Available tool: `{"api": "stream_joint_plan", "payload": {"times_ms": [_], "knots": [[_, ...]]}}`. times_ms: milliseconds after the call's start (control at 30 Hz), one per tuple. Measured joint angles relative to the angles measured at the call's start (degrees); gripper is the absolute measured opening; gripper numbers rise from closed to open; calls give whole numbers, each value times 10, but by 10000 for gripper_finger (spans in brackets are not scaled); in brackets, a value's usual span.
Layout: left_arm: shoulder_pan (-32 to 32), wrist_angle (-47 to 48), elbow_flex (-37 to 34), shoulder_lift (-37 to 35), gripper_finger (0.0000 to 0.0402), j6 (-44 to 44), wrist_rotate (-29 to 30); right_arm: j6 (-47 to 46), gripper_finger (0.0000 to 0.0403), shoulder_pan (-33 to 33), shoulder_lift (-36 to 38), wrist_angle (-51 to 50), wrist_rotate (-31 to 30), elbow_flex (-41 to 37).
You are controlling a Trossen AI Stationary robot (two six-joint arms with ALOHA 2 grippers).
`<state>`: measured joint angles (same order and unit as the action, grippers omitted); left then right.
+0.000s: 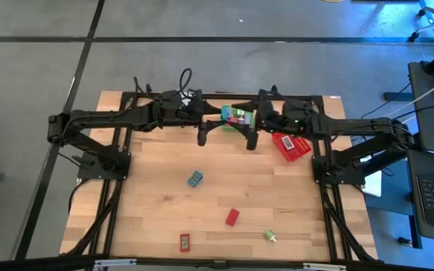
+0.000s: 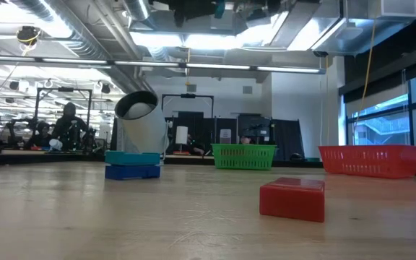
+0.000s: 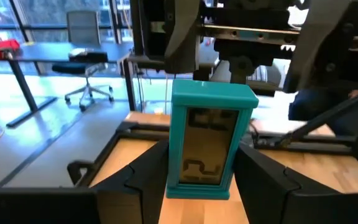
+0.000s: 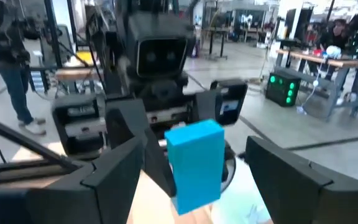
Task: Pick & Place Office items
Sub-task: Put the bottom blue digital timer into the red bin
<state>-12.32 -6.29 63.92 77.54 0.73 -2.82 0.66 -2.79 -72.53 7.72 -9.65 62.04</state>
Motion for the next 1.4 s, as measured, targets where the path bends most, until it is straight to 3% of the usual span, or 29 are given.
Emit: {"api": "stream_joint_plan", "payload": {"times_ms": [400, 667, 1167, 1400], "knots": [[2, -11, 0, 3, 162, 0, 3, 13, 288, -8, -21, 0, 6, 0], [7, -41, 0, 3, 161, 0, -1, 13, 288, -41, -21, 24, 119, 0], [13, -57, -1, 4, 163, -5, -58, -16, 287, -45, -66, 114, 167, 0], [13, -52, -1, 4, 163, -5, -59, -17, 247, -36, -69, 119, 160, 0]]}}
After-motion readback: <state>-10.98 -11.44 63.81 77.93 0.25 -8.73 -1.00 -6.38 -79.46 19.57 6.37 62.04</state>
